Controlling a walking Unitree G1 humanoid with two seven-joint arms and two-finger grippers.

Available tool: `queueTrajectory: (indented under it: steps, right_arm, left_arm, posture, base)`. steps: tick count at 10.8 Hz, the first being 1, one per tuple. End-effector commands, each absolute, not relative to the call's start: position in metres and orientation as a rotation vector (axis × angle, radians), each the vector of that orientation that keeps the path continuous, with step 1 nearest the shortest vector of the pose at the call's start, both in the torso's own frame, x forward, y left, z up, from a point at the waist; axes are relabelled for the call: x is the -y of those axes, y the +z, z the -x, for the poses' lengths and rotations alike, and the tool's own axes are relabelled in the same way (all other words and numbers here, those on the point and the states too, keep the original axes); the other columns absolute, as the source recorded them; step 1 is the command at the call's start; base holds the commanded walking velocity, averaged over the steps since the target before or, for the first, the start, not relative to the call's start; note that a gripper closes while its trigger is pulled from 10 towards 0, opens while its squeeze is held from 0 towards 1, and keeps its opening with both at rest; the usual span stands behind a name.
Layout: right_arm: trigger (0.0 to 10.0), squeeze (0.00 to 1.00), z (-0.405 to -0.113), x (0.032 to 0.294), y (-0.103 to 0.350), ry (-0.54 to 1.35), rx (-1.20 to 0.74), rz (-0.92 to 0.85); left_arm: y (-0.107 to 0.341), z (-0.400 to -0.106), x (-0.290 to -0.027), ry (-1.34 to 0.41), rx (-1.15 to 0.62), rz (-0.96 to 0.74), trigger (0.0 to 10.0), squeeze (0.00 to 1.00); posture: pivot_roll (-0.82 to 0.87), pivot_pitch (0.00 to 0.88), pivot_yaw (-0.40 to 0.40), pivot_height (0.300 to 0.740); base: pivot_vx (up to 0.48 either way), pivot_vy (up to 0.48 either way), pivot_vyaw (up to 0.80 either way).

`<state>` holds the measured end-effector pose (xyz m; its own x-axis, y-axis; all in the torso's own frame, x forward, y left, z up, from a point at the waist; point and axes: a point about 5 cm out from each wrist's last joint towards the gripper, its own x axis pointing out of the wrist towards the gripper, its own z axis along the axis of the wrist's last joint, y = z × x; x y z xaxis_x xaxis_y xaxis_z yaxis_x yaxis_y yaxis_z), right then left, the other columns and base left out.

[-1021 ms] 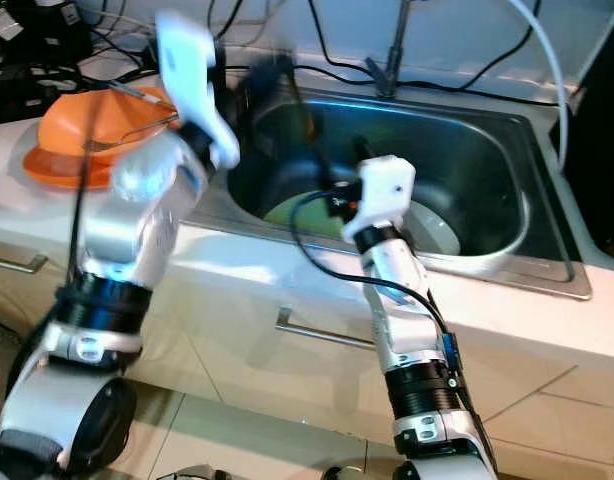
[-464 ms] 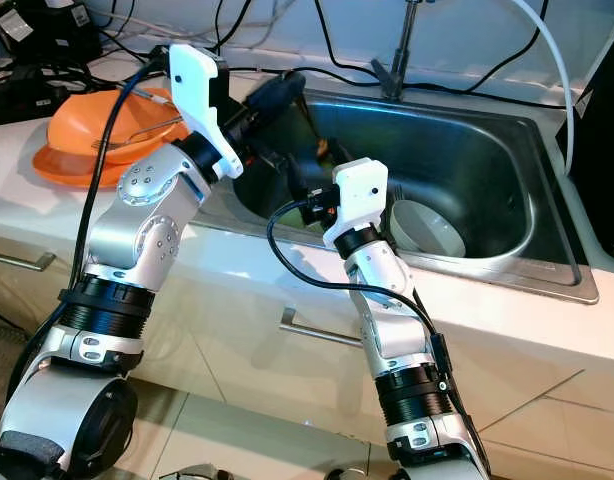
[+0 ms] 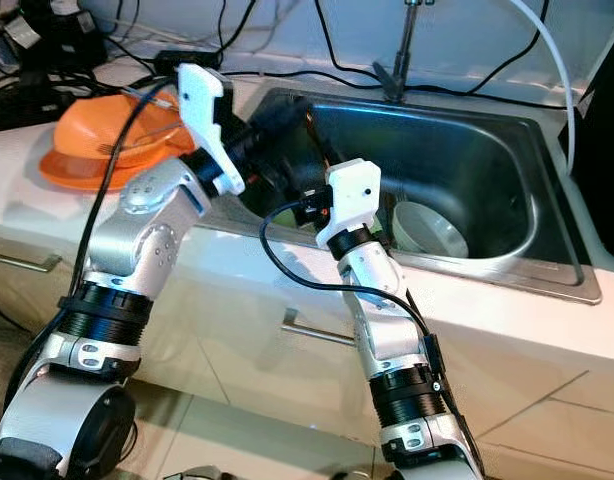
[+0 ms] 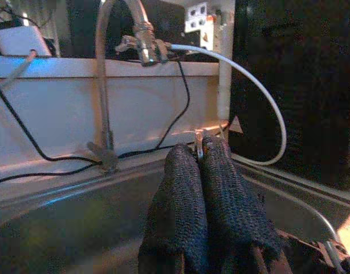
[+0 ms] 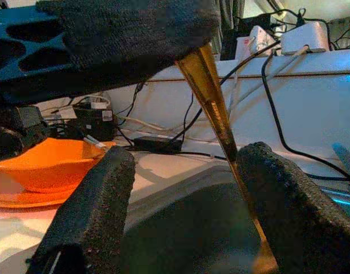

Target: Kitchen organization

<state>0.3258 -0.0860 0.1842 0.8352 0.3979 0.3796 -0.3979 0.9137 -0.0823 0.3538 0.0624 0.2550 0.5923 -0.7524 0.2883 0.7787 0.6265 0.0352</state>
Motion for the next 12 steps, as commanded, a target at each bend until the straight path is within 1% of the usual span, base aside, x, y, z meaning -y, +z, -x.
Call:
queueTrajectory:
  steps: [1,5,8,10,11,12]
  right_arm:
    - [10.0,0.0,-0.325,0.087,0.182,0.405,0.393,0.0]
    - [10.0,0.0,-0.328,0.088,0.171,0.36,0.356,0.012]
    - [10.0,0.0,-0.335,0.096,0.164,0.273,0.32,0.029]
    - [10.0,0.0,-0.335,0.096,0.159,0.268,0.304,0.036]
    - [0.4,0.0,-0.336,0.095,0.157,0.261,0.298,0.038]
    - [0.0,0.0,-0.336,0.095,0.157,0.258,0.3,0.037]
  left_arm:
    - [0.26,-0.351,-0.06,-0.928,0.297,0.083,10.0,0.0]
    - [0.259,-0.348,-0.058,-0.974,0.275,0.069,10.0,0.0]
    - [0.258,-0.347,-0.06,-0.98,0.262,0.05,10.0,0.0]
    - [0.259,-0.348,-0.061,-0.972,0.263,0.045,10.0,0.0]
    - [0.259,-0.348,-0.062,-0.969,0.259,0.041,10.0,0.0]
    - [0.259,-0.348,-0.061,-0.967,0.256,0.039,10.0,0.0]
  posture:
    - [0.0,0.0,0.056,0.74]
    - [0.01,0.0,0.063,0.74]
    - [0.02,0.0,0.06,0.74]
    - [0.02,0.0,0.06,0.74]
    - [0.02,0.0,0.062,0.74]
    - [0.02,0.0,0.062,0.74]
  base:
    - [0.0,0.0,0.0]
    - [0.0,0.0,0.0]
    - [0.0,0.0,0.0]
    - [0.0,0.0,0.0]
    - [0.0,0.0,0.0]
    - [0.0,0.0,0.0]
